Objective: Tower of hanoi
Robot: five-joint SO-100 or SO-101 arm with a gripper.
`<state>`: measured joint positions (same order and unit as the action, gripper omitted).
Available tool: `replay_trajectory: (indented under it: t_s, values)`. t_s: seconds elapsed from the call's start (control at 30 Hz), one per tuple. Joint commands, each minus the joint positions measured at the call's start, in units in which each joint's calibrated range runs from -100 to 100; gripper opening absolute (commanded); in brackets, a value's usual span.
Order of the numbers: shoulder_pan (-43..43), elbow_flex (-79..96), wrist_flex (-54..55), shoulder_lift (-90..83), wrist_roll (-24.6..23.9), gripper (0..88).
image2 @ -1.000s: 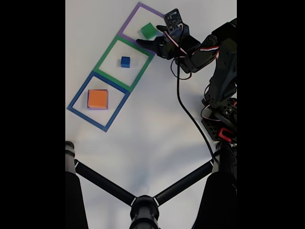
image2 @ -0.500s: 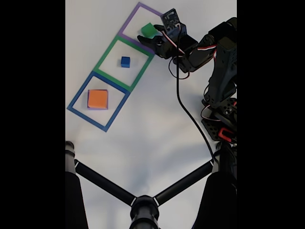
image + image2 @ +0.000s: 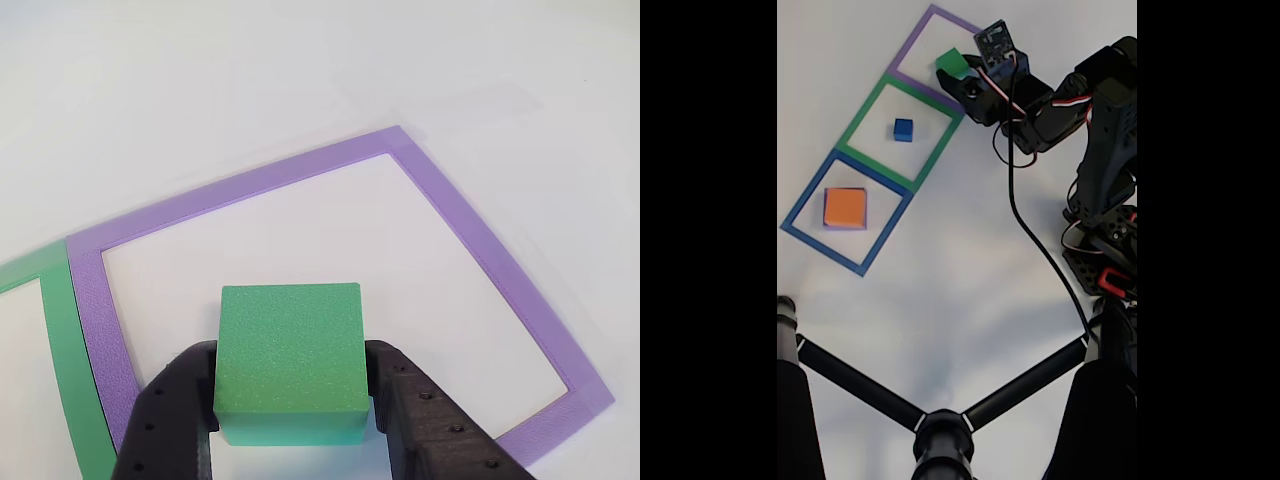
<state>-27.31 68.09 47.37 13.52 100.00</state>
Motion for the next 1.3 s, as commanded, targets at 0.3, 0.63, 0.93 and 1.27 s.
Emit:
replay_trajectory:
  t_s: [0.3,0.63,0.93,1.27]
  values:
    - [1.88,-3.43,-30.65,-25.06,0.00,6.4]
    - [5.77,-35.60,-95.89,-46.53,0.00,5.6]
    - [14.38,-65.22,-127.54,-47.73,0.00,5.4]
    - [27.27,-75.86,-137.49,-50.06,-5.51,5.3]
